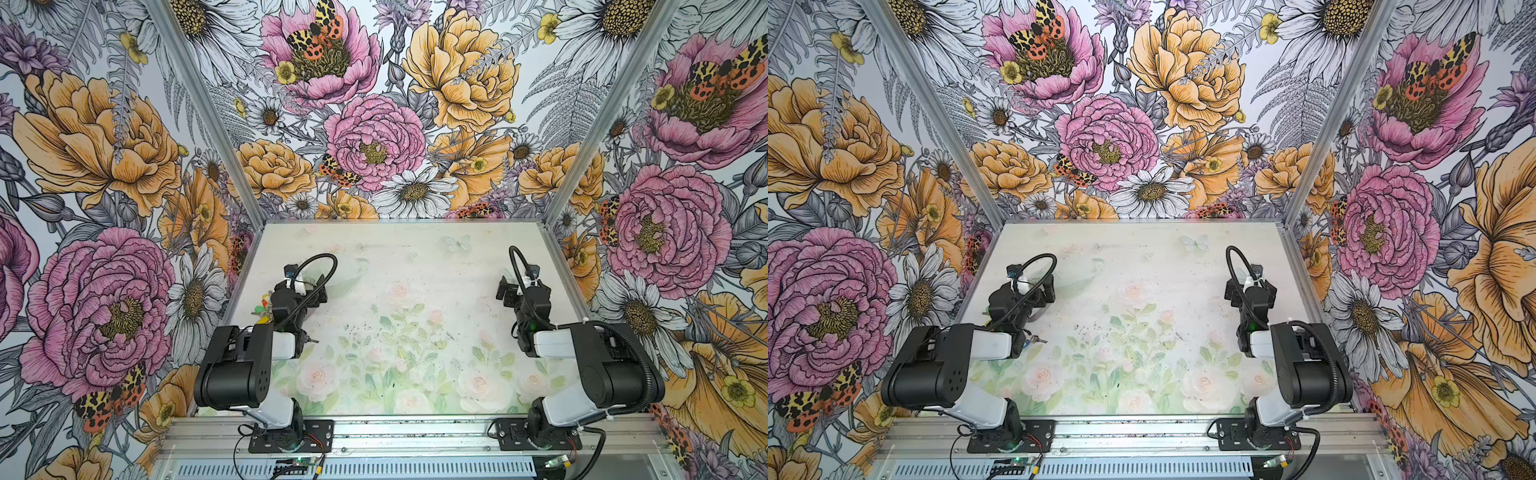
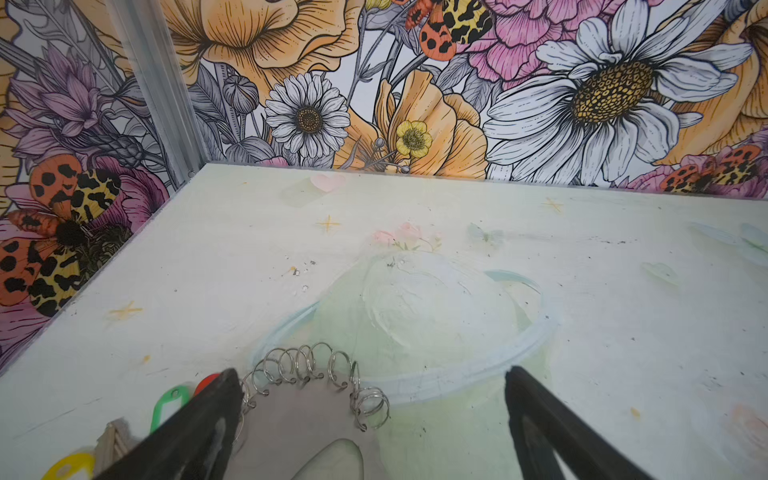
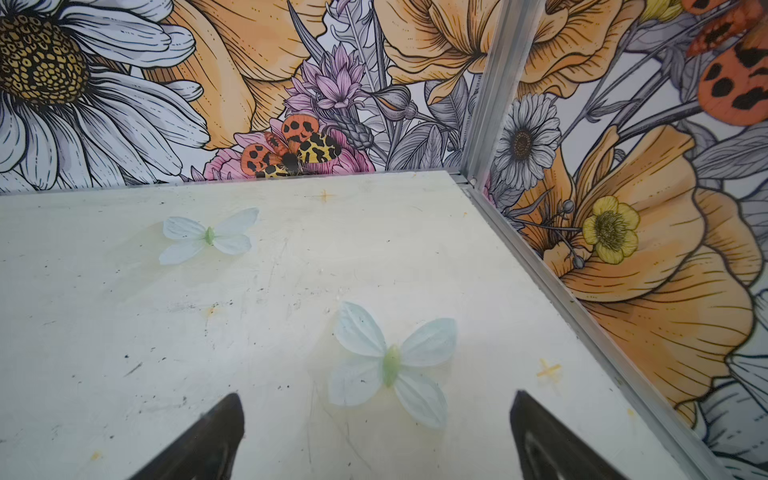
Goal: Put the keys on the keyring
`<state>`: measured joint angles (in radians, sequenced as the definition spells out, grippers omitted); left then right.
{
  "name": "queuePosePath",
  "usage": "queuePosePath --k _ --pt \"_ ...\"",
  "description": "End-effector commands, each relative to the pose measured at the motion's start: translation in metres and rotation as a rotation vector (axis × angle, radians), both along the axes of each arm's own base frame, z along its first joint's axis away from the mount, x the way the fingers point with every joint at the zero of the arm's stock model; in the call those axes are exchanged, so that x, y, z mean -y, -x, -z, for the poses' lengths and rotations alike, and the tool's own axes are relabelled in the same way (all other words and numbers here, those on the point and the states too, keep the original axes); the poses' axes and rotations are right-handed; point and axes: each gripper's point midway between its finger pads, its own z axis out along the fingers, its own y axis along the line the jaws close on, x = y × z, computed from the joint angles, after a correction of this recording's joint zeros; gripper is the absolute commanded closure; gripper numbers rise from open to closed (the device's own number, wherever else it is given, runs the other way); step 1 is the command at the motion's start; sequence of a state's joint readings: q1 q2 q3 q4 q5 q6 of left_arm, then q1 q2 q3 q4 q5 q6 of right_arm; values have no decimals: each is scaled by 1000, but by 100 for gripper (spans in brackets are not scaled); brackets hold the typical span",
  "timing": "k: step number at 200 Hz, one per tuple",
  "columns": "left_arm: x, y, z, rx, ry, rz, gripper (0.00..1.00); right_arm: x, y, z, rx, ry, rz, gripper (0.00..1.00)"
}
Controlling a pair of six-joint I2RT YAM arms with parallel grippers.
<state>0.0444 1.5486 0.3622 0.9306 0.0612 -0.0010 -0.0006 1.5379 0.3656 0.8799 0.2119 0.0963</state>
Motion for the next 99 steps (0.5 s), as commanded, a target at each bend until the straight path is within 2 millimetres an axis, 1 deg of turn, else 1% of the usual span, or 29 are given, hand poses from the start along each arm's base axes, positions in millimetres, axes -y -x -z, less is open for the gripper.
queuePosePath --k 1,99 --pt "-1 -5 -7 19 -8 11 1 -3 -6 -9 29 4 -11 1" --pt "-1 -5 -7 19 -9 11 1 -3 -5 -9 28 3 -14 0"
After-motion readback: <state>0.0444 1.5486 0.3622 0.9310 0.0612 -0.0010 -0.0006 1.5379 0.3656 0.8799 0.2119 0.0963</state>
